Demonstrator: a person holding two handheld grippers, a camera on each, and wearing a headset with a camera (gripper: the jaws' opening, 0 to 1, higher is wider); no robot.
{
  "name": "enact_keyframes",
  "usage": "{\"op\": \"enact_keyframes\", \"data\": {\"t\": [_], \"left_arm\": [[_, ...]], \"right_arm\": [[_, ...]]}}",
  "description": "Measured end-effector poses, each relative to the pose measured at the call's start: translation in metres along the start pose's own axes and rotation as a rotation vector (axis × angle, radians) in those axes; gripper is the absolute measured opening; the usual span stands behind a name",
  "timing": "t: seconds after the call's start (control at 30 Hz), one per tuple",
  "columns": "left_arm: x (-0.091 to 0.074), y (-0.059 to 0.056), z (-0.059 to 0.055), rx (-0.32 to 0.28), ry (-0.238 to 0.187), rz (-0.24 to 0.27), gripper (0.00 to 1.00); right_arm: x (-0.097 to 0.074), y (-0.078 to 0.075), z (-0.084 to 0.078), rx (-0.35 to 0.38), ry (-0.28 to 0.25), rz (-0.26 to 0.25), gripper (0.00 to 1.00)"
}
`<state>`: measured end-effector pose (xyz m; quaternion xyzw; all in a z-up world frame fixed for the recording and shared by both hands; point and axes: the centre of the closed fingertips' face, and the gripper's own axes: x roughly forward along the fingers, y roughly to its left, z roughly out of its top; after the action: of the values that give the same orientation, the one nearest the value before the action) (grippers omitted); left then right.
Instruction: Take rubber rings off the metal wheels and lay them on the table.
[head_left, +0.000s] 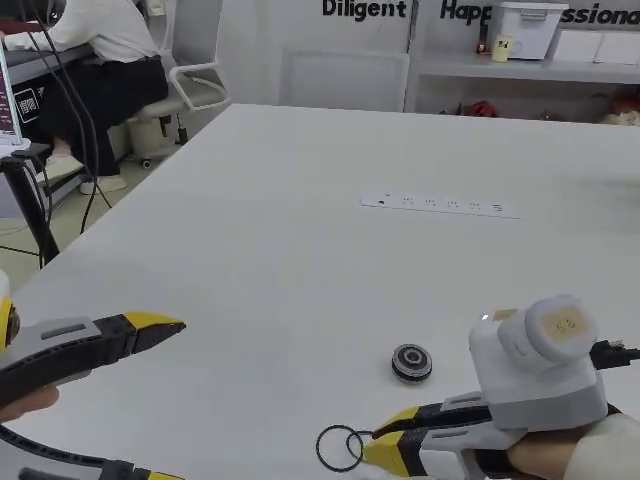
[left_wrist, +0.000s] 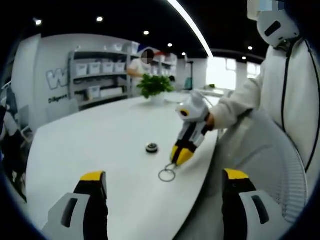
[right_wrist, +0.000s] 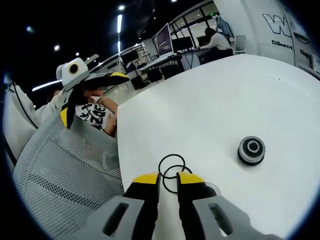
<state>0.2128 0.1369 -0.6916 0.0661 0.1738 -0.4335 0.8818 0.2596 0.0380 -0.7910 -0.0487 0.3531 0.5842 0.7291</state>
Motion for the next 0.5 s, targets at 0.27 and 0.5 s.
{"op": "enact_keyframes", "data": {"t": [0.27, 0.5], "left_arm": [[0.000, 0.000, 0.002, 0.004, -0.001, 0.003, 0.97], [-0.001, 0.003, 0.007, 0.011, -0.005, 0.005, 0.96]], "right_arm": [[-0.007, -0.006, 0.008, 0.002, -0.028, -0.018, 0.11], [-0.016, -0.014, 0.018, 0.001, -0.064, -0.043, 0.12]]}}
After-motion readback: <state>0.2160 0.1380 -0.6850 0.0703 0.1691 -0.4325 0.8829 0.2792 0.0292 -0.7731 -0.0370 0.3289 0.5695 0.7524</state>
